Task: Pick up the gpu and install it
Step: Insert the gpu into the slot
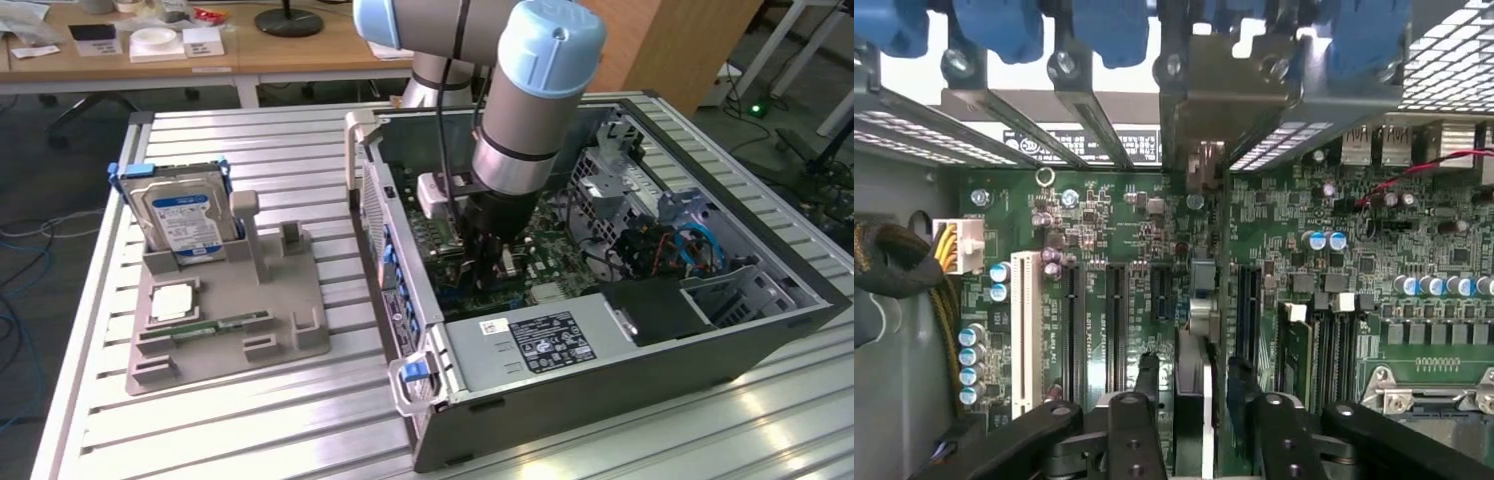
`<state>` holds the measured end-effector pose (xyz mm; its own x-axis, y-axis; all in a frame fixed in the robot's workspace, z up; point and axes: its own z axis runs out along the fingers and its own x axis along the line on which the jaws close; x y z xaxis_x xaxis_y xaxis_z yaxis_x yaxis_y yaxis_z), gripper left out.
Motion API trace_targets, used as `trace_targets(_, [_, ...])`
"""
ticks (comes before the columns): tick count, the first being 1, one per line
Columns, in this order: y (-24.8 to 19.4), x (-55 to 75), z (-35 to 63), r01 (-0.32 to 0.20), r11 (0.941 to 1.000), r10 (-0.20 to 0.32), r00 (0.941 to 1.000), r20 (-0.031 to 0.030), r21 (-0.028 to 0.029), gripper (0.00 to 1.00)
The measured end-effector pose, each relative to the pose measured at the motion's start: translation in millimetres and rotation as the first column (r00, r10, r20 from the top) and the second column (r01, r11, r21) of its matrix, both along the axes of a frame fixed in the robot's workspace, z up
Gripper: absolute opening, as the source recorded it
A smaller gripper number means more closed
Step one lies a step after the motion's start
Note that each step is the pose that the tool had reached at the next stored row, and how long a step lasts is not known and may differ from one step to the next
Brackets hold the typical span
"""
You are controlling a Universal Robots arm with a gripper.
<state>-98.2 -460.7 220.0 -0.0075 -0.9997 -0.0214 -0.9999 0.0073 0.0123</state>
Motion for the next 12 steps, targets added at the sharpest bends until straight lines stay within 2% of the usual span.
trace_targets(6, [0.0,0.0,4.8,-0.001,1.0000,0.001,1.0000,0.0001,0.0044,0.41])
trace_targets(12, [0.0,0.0,15.5,-0.001,1.0000,0.001,1.0000,0.0002,0.0078,0.41])
